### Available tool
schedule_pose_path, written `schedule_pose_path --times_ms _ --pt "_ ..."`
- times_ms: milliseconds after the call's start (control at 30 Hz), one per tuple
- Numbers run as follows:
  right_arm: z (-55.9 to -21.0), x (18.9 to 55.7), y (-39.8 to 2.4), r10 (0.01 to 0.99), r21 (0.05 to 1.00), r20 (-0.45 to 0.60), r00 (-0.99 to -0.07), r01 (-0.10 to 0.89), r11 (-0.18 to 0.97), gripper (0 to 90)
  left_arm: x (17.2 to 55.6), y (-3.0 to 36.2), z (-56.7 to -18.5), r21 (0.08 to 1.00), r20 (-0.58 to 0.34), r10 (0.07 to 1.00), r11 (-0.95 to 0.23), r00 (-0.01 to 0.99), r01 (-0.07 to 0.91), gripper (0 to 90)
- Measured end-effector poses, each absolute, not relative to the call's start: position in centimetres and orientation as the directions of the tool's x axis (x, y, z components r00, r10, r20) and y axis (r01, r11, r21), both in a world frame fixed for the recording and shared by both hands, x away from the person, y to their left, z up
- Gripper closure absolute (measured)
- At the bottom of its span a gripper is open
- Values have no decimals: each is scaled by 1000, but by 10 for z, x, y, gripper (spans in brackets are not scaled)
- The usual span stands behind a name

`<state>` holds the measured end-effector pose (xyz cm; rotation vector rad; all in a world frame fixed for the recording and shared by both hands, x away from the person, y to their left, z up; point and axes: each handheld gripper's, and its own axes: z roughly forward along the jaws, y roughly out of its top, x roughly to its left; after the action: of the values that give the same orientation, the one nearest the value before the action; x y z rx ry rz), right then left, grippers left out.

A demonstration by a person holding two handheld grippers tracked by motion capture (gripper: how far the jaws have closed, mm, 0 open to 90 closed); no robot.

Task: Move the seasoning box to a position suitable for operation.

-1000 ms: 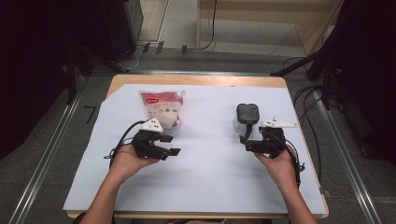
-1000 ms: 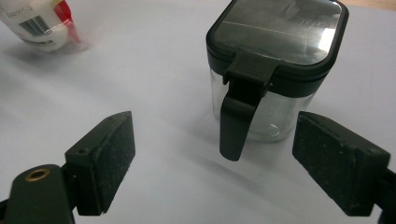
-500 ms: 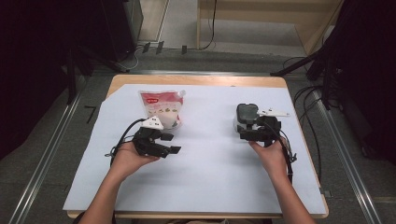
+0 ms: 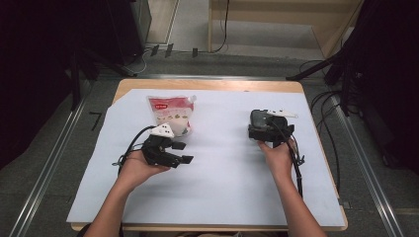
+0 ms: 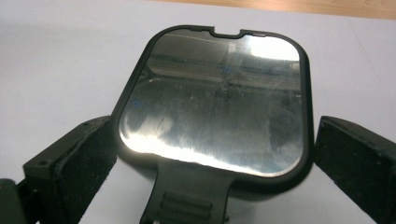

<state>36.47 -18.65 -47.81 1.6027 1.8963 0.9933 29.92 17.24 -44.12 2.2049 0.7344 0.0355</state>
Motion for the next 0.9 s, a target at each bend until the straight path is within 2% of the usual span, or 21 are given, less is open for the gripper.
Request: schedule_pose_path --times_ms 267,467,567,900 --pt "-483 376 -176 980 753 108 -165 657 28 10 301 174 -444 690 -209 520 -522 828 502 395" --pt "-486 381 -171 984 759 124 -130 651 -9 53 300 174 -443 691 -209 517 -523 830 500 397" --pt "-487 383 -172 987 764 115 -111 645 -17 117 300 173 -444 691 -214 509 -524 834 497 397" --pt "-491 385 -171 989 767 113 -100 641 -22 126 300 170 -445 684 -206 520 -529 829 502 398"
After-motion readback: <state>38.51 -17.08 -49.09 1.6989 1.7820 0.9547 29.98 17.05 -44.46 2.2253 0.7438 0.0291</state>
